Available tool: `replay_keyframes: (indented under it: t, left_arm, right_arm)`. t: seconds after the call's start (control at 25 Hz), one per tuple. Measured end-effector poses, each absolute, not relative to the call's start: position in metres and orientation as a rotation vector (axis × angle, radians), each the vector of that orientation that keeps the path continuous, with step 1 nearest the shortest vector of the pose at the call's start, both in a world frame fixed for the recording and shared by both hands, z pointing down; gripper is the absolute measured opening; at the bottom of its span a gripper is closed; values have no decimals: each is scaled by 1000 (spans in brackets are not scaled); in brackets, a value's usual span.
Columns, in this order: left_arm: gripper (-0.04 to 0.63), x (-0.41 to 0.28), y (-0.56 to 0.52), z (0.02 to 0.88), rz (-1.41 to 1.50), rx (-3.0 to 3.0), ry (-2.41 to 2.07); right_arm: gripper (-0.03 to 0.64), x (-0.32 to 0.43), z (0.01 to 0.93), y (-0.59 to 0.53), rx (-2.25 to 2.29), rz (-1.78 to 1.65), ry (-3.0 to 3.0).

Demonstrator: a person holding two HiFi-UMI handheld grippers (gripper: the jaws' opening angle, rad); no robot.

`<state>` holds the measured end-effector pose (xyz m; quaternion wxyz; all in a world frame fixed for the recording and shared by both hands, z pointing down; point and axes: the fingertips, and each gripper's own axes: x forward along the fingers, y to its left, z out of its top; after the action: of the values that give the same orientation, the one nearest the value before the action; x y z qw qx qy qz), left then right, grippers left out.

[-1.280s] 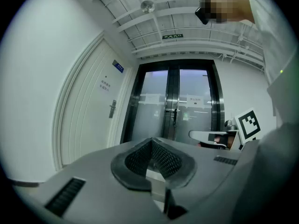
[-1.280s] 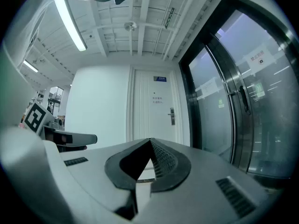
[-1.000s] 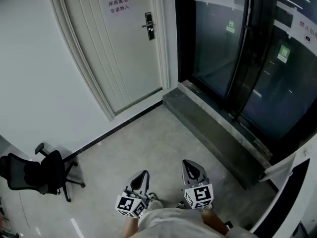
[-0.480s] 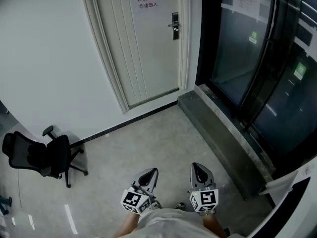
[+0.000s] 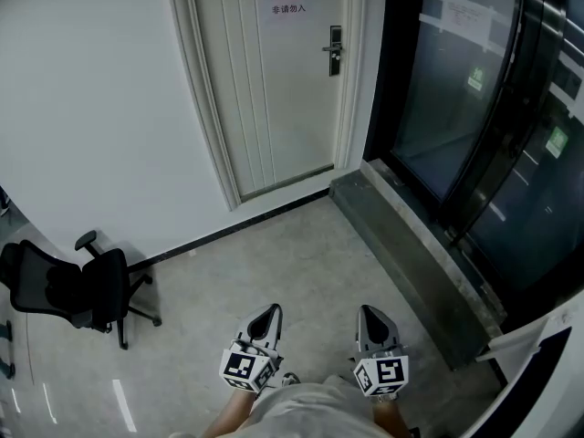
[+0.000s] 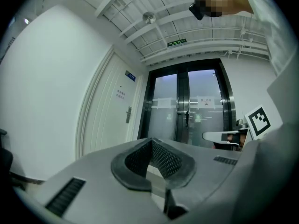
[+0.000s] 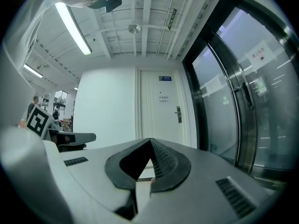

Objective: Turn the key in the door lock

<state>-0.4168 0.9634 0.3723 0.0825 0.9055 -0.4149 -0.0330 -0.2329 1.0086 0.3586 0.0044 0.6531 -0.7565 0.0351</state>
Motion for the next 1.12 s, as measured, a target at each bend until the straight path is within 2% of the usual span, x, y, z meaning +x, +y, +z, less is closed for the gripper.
replay_keyframes:
  t: [0.24,0.48,0.84,1.12]
  left_arm:
    - [5,-447,950,369,-48,2718,-1356]
    - [5,-449,930,378,7,2724,-1359]
    - [5,-402,869,380,-4,2721,-1326]
    - [5,-354,807,374,-49,2719,-1330]
  right_arm:
    - [2,-254,364,1001,2059,107,-2346]
    - [2,-258,367,979,2000,80,-2347]
    - [2,-217,376,920,2005,51,-2332]
    - [2,-163,381,849,2031,181,-2383]
